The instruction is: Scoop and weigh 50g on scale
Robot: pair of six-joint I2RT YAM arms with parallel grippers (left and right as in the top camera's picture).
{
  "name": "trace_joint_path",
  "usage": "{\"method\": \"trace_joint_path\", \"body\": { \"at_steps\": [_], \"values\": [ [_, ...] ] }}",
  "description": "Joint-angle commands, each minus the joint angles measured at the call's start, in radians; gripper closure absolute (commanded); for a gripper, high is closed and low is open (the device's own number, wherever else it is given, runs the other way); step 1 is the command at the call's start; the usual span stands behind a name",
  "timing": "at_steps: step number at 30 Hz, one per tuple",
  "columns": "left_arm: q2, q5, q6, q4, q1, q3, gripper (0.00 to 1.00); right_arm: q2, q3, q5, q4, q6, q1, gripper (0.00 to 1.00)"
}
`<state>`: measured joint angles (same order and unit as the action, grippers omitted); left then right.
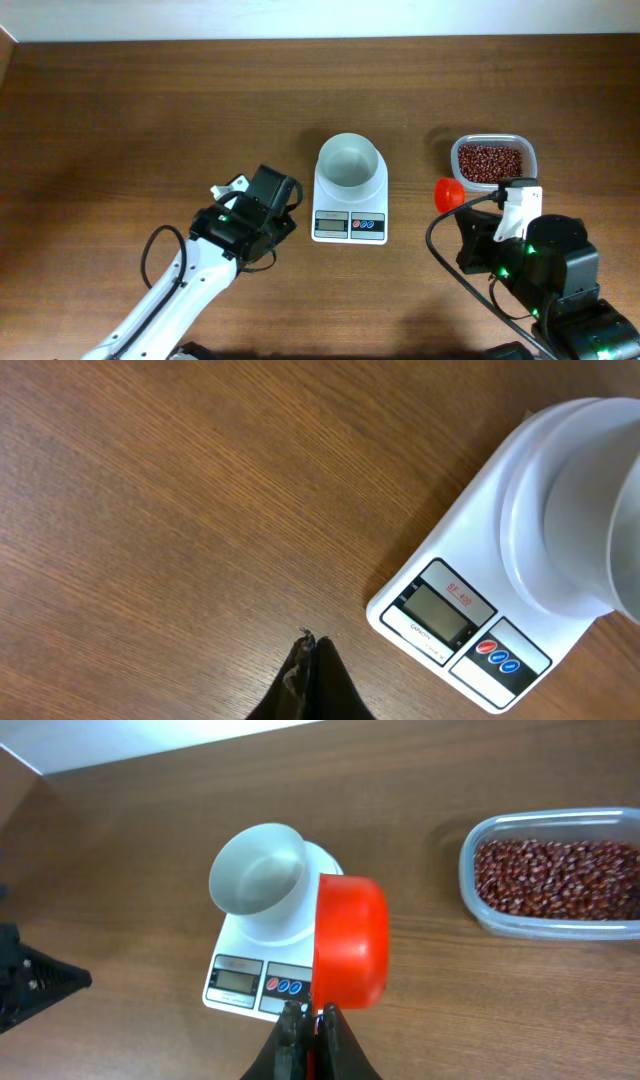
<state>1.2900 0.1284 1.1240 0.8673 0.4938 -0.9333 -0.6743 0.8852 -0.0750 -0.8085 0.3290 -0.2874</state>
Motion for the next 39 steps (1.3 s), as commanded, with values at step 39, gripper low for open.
{"method": "trace_joint_path", "body": {
  "at_steps": [39],
  "values": [
    [0.530,0.097,-0.015,-0.646,0.361,-0.003,1.00,-0.150,0.020,0.084,0.063,-0.007,0.008,0.96]
  ]
}}
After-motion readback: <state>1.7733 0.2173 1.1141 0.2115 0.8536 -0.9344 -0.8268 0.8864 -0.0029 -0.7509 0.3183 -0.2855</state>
